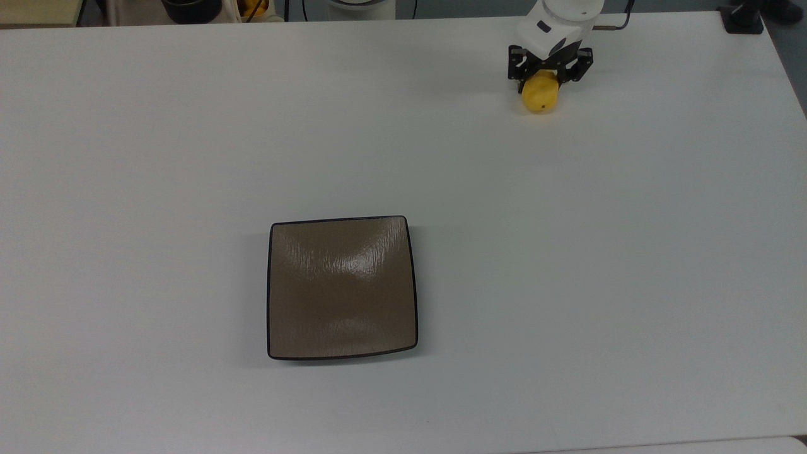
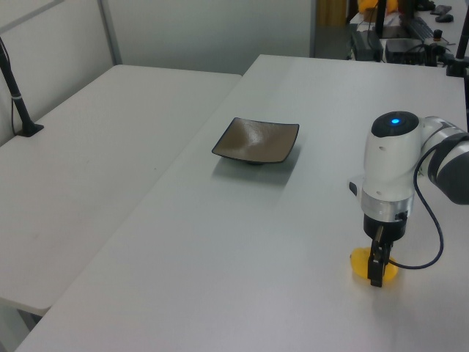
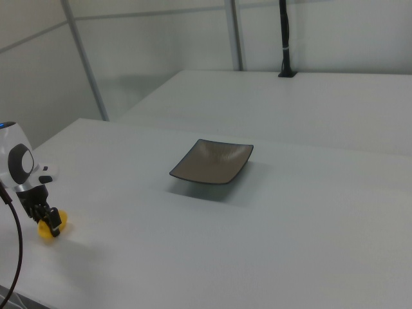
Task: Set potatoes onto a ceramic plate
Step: 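Lift the grasped potato up off the table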
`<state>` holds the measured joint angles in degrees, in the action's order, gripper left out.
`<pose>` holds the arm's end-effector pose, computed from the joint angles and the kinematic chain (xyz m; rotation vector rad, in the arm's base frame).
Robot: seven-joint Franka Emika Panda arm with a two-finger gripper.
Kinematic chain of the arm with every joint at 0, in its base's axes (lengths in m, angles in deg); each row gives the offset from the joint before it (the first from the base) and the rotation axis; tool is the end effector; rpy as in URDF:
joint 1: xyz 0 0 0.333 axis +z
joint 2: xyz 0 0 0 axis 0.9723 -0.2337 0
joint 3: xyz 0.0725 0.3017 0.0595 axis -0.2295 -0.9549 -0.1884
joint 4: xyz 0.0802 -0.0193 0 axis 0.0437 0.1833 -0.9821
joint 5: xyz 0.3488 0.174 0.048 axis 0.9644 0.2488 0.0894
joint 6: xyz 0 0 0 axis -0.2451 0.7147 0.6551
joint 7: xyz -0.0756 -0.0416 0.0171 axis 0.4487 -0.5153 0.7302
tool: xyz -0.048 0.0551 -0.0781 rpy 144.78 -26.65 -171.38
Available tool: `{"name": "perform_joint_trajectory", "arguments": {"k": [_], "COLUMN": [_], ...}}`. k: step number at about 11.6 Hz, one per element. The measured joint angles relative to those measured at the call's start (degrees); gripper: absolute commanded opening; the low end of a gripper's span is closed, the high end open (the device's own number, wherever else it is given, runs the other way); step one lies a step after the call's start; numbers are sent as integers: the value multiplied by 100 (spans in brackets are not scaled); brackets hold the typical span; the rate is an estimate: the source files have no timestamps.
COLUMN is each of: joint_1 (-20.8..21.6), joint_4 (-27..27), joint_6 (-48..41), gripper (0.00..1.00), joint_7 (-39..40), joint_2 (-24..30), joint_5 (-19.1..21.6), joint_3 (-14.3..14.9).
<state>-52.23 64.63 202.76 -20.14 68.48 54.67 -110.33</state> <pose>0.3901 0.3820 0.3000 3.1327 0.0654 -0.0524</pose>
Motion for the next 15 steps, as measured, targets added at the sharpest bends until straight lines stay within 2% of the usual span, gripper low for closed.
{"name": "perform_joint_trajectory", "arguments": {"k": [4,7,12,15], "joint_1": [-30,-213,-309,-317], "joint_4": [-183,-495,-1576,-2142], "joint_6": [-93,-616,-2030,-3060], "gripper": [14,15,15,15], "joint_7": [368,862,1931,3082], "joint_2": [33,371,804,949], "joint_5": [-48,-51,-8,332], "joint_3": [5,90,947,1586]}}
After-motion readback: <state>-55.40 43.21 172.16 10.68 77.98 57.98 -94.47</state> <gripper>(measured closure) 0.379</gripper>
